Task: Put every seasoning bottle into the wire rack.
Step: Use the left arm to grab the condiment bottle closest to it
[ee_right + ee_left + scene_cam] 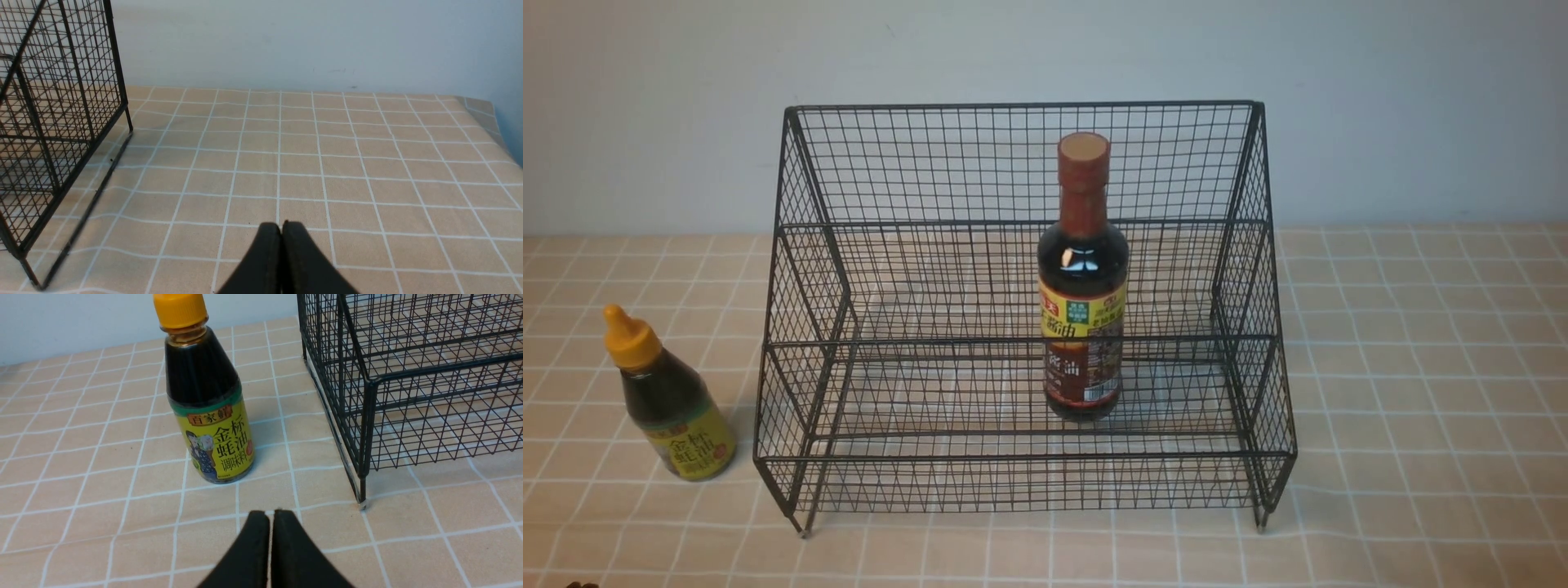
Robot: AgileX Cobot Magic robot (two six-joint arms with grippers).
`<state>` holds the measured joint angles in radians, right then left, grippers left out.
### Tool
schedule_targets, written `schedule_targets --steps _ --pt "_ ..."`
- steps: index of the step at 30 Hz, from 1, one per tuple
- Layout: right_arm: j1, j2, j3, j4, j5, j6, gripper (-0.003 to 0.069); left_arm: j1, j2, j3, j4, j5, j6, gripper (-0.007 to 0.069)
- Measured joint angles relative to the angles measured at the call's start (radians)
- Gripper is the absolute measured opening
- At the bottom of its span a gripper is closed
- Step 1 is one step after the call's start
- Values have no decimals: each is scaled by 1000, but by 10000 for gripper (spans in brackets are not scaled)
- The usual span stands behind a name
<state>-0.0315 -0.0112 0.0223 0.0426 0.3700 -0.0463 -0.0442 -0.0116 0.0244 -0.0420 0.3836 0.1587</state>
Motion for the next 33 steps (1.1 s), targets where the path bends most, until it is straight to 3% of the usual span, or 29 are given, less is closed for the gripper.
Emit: schedule_targets --steps 6,13,20,28,31,33 --pt "0 0 0 0 0 1 -15 0 0 5 -21 -60 -1 -7" --pt "0 0 0 0 0 1 -15 0 0 5 -223 -360 -18 -7" --pt "0 0 0 0 0 1 -15 0 10 5 -270 -643 -28 -7" --pt "0 0 0 0 0 1 -15 0 326 -29 -265 -724 -28 13" --pt "0 0 0 0 0 1 -15 0 490 -87 -264 -785 -28 62" --pt "0 0 0 1 0 1 -15 0 640 -137 -264 -850 -24 136"
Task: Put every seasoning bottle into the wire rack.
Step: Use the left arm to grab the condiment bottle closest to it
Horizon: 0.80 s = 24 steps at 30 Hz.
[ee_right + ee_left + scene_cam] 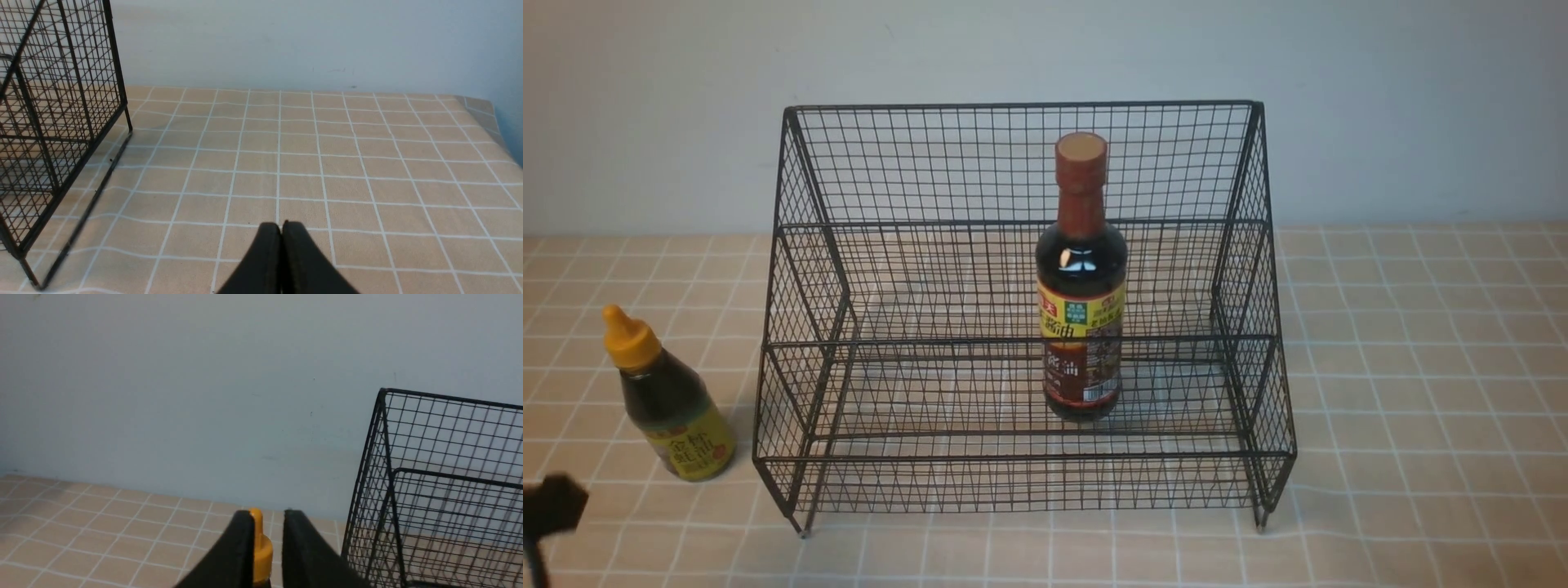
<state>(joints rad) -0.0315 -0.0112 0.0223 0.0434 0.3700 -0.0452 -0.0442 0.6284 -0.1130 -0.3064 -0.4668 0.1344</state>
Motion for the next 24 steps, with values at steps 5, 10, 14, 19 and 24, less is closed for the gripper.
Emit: schedule_targets --steps 5,10,14,19,24 --pt "0 0 0 0 0 0 -15 0 243 -70 0 -90 16 327" --pt "0 0 0 0 0 0 -15 0 418 -124 0 -170 16 456" --pt "0 0 0 0 0 0 -15 0 559 -155 -1 -255 16 506" --pt "0 0 0 0 0 0 -15 0 680 -159 -22 -331 17 509" --pt "0 0 0 0 0 0 -15 0 754 -161 -24 -363 17 378"
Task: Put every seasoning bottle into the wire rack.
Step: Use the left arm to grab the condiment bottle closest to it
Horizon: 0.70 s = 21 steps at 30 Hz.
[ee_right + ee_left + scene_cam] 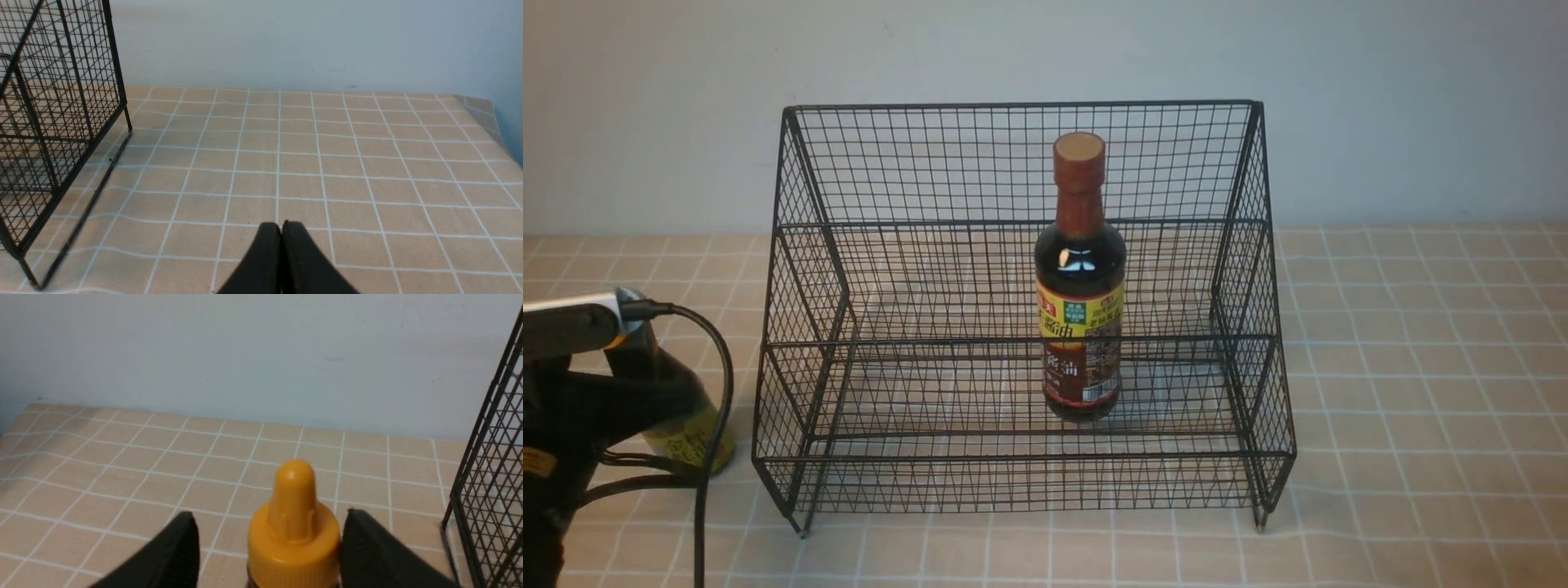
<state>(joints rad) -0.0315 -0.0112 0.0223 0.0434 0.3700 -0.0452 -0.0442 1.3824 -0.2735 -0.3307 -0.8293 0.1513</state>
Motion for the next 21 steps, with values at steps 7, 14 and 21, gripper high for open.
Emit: schedule_targets --steps 7,14,21 --pt "0 0 0 0 0 11 -15 0 -40 -31 22 -1 -5 16" --pt "0 0 0 0 0 16 -15 0 -305 -125 42 332 60 -7" --pt "0 0 0 0 0 16 -15 0 -472 -197 43 496 145 -7"
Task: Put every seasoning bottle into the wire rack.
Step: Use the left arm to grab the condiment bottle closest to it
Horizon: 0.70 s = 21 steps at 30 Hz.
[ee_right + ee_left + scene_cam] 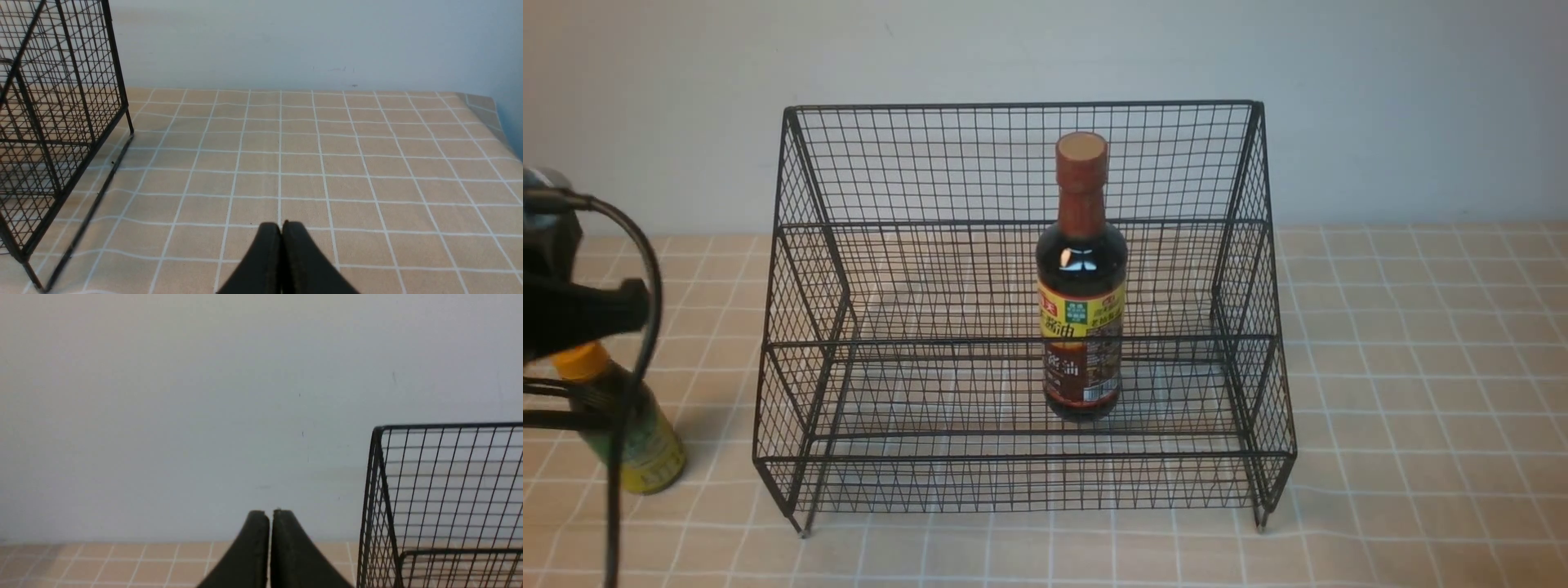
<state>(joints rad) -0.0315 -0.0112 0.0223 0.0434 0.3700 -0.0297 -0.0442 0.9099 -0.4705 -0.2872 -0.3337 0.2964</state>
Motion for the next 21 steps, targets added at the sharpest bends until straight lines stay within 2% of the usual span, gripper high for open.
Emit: schedule_targets --steps 6,11,16,18,21 --pt "0 0 0 0 0 0 -15 0 -28 -9 -2 23 47 -7" --pt "0 0 0 0 0 0 -15 0 -20 -10 -64 41 65 19" --pt "0 0 0 0 0 2 -15 0 30 -10 -172 41 107 118" --pt "0 0 0 0 0 3 -15 0 90 -10 -281 10 175 247" --pt "0 0 0 0 0 3 -15 0 147 -10 -389 -74 225 373"
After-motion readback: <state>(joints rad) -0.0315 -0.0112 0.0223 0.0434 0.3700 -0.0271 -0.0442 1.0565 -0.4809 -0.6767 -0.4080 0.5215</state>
